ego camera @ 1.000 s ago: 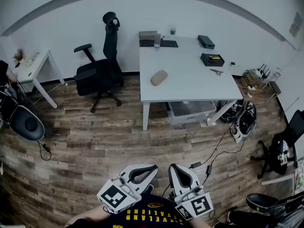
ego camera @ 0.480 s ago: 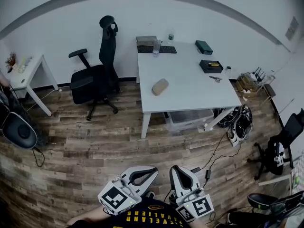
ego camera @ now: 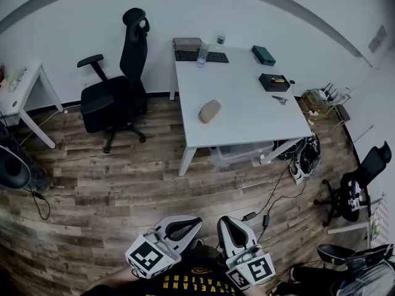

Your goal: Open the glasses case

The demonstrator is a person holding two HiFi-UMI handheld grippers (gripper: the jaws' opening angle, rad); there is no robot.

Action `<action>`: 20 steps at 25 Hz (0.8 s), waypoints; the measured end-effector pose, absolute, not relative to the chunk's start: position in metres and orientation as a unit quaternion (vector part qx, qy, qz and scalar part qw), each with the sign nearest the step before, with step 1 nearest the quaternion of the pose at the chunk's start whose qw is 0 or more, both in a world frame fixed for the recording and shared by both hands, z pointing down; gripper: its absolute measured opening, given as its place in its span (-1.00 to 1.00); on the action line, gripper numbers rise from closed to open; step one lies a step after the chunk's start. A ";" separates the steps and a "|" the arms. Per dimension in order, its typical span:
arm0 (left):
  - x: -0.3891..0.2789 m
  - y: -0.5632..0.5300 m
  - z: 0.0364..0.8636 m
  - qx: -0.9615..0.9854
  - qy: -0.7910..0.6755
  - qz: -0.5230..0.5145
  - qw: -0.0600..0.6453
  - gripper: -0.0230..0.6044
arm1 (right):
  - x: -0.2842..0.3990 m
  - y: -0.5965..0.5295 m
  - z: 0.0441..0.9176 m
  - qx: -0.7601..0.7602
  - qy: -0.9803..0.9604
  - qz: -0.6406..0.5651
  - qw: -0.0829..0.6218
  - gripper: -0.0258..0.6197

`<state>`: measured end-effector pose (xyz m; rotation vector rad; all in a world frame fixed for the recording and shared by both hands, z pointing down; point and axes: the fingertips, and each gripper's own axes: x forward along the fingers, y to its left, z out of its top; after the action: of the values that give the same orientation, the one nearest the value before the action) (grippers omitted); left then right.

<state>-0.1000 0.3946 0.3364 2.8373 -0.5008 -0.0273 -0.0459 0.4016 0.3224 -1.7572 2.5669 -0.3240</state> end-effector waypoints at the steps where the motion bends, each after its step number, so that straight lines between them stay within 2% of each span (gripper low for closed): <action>1: -0.102 0.390 0.340 0.975 -0.174 -0.008 0.135 -0.88 | -0.046 0.398 0.325 -0.563 0.819 -0.108 0.005 -0.85; 11: -0.094 0.347 0.360 0.970 -0.181 0.008 0.164 -0.88 | -0.043 0.354 0.341 -0.556 0.821 -0.133 0.003 -0.85; 20: -0.061 0.283 0.361 0.966 -0.211 0.018 0.150 -0.88 | -0.011 0.285 0.343 -0.522 0.841 -0.143 0.024 -0.85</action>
<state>-0.0611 0.2830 0.3608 2.7735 -0.6072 0.0530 -0.0114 0.2848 0.3428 -1.6150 2.6011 -0.4436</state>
